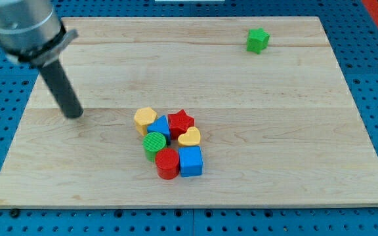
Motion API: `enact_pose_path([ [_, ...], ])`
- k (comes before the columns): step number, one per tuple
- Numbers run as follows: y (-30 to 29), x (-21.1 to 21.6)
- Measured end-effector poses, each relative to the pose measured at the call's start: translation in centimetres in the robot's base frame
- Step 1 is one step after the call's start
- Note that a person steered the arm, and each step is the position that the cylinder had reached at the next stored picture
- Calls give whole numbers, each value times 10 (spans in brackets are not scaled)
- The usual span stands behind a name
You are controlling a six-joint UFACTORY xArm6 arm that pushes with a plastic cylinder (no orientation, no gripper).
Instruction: Move the green star slightly to the left
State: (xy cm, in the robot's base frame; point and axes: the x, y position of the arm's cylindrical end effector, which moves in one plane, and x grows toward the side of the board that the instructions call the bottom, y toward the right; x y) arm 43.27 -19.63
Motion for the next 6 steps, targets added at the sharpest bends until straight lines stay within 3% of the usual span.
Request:
enact_pose_path([
  [1,59,-51],
  [3,262,-121],
  [5,405,-123],
  [6,413,-137],
])
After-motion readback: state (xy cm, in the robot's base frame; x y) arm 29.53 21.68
